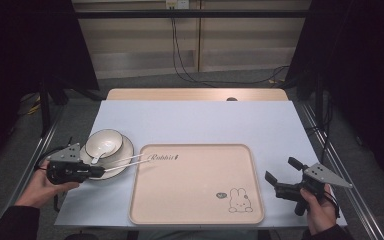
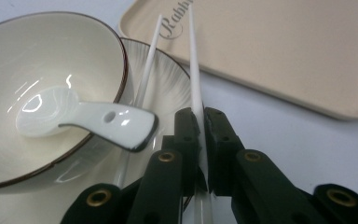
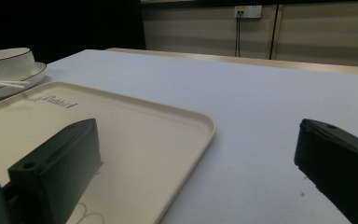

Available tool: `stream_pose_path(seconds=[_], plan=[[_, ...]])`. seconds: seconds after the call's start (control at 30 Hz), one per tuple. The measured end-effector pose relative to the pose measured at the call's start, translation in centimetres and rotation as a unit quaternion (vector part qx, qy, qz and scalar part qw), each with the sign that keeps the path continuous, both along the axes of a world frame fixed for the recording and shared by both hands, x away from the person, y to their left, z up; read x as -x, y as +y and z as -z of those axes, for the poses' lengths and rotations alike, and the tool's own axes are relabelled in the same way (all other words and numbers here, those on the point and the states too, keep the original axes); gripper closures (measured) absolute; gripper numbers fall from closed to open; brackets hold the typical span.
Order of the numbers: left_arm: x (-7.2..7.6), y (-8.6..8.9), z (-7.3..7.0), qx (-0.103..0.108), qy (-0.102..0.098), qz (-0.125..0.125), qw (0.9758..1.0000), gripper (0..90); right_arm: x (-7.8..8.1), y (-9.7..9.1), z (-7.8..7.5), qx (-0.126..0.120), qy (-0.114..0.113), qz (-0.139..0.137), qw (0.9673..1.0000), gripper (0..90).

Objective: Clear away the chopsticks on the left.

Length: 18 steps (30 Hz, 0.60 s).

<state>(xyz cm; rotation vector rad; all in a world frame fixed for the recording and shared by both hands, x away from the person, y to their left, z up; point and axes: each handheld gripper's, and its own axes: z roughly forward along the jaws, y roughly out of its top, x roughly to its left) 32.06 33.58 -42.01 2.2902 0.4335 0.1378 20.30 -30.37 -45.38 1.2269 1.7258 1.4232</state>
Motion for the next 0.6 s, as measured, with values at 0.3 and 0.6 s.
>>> stream_pose_path(seconds=[0.3, 0.6], plan=[[1.0, -1.4, -0.5, 0.032, 0.019, -0.048, 0.9981, 84.7, 0.0, 0.0, 0.0, -0.002, 0.0, -0.001, 1.0, 0.0], [2.4, -4.0, -0.8, 0.069, 0.021, -0.084, 0.9938, 84.7, 0.0, 0.1, 0.0, -0.006, 0.001, -0.002, 1.0, 0.0]])
